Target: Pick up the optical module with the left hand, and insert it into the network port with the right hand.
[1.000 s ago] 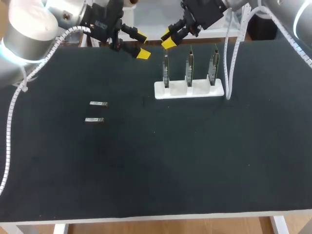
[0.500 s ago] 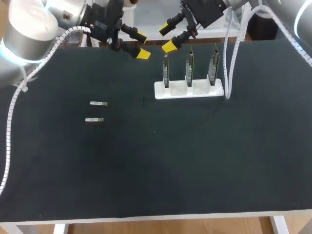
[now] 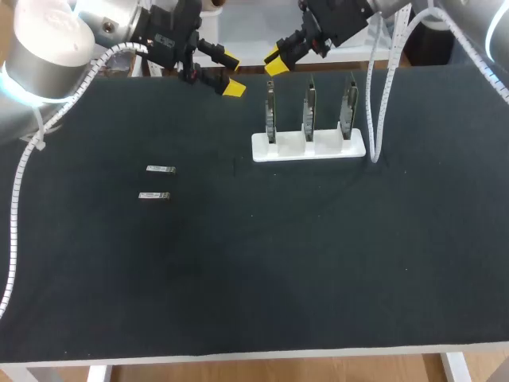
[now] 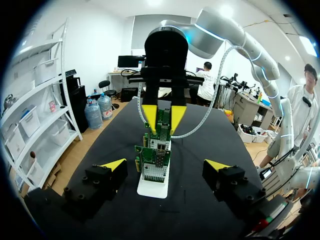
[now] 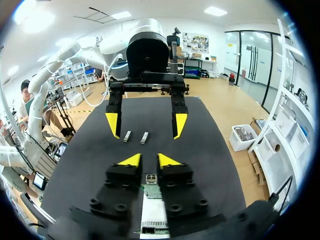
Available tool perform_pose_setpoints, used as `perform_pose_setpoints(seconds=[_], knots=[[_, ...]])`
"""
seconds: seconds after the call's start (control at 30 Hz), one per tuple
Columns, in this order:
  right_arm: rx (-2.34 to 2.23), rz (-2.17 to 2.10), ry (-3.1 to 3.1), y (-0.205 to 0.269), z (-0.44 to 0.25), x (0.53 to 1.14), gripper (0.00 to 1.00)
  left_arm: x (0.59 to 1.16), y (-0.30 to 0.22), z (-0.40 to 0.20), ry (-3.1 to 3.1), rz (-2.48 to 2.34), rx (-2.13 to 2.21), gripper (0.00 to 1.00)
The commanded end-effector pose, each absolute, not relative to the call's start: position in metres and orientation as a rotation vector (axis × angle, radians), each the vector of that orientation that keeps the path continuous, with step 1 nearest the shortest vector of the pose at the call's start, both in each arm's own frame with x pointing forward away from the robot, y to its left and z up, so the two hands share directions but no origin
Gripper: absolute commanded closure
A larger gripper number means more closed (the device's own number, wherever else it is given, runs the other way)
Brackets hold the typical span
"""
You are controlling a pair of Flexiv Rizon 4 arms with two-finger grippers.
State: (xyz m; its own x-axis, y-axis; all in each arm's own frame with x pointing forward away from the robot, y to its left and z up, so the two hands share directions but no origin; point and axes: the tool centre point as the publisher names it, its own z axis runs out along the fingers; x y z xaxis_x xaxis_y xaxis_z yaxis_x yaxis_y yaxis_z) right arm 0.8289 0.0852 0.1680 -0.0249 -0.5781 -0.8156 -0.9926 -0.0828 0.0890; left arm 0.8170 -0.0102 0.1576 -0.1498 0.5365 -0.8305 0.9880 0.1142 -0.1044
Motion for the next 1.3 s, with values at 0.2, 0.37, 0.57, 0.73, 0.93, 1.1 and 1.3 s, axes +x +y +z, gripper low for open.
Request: perform_pose_setpoints(seconds=[0.2, 0.37, 0.57, 0.73, 0.93, 1.1, 1.3], knots=[[-1.949, 1.369, 1.526, 0.083, 0.170, 0.836, 1.00, 0.818, -0.011, 0.158, 1.768, -0.917, 1.490, 0.00], [-1.921, 1.365, 1.529, 0.077, 0.172, 0.836, 1.00, 0.818, -0.011, 0.158, 1.768, -0.917, 1.490, 0.00], [-1.910, 1.369, 1.534, 0.076, 0.171, 0.835, 1.00, 0.818, -0.011, 0.158, 1.768, -0.917, 1.490, 0.00], [-1.914, 1.373, 1.536, 0.078, 0.168, 0.834, 1.00, 0.818, -0.011, 0.158, 1.768, -0.917, 1.490, 0.00], [-1.902, 1.383, 1.546, 0.081, 0.161, 0.836, 1.00, 0.818, -0.011, 0.158, 1.768, -0.917, 1.490, 0.00], [-1.903, 1.390, 1.552, 0.083, 0.156, 0.835, 1.00, 0.818, -0.011, 0.158, 1.768, -0.917, 1.490, 0.00], [-1.896, 1.408, 1.567, 0.085, 0.148, 0.836, 1.00, 0.818, -0.011, 0.158, 1.768, -0.917, 1.490, 0.00]])
